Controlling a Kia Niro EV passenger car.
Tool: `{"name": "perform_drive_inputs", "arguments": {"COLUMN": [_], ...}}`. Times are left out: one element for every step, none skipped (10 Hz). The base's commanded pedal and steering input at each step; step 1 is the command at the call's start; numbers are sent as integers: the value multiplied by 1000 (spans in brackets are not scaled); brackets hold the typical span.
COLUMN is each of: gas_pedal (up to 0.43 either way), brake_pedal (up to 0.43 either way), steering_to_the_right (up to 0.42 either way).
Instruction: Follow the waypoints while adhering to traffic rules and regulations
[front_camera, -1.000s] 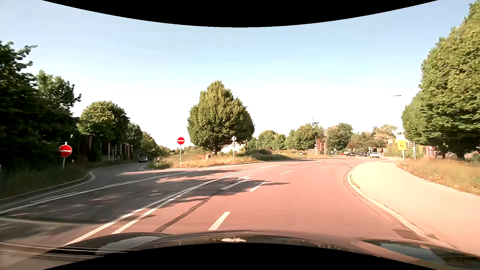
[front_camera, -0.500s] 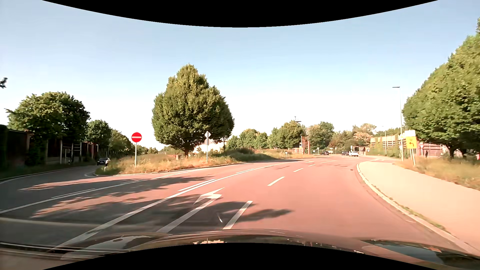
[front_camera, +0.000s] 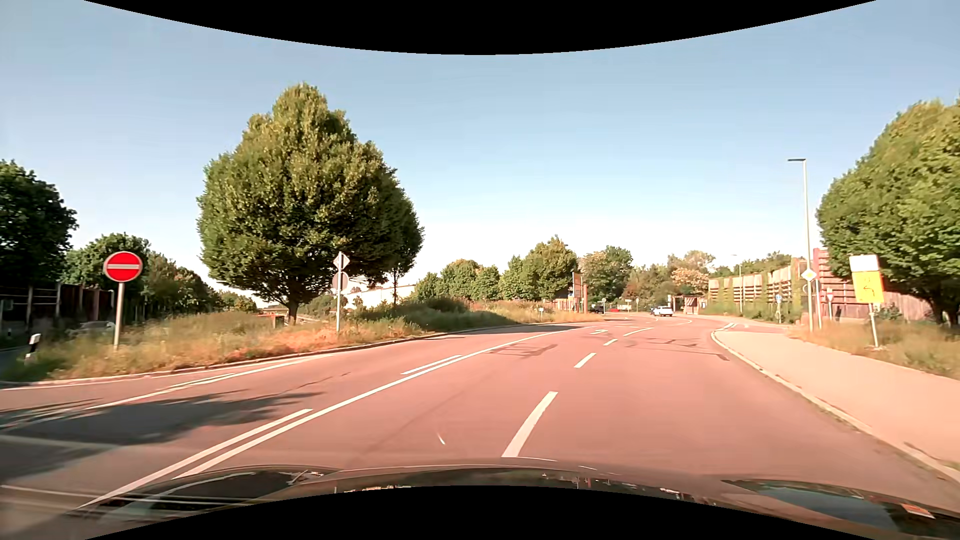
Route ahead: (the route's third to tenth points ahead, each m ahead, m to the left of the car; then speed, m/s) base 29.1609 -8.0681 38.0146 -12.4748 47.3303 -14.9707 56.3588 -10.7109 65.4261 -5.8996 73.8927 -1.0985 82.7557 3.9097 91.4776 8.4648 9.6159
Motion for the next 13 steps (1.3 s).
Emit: {"name": "perform_drive_inputs", "arguments": {"gas_pedal": [98, 98, 98, 98, 98, 98, 98, 98, 87, 79, 67, 67, 59], "brake_pedal": [6, 6, 6, 6, 6, 6, 6, 6, 6, 6, 6, 6, 6], "steering_to_the_right": [75, 75, 74, 74, 74, 74, 74, 74, 74, 74, 74, 74, 74]}}
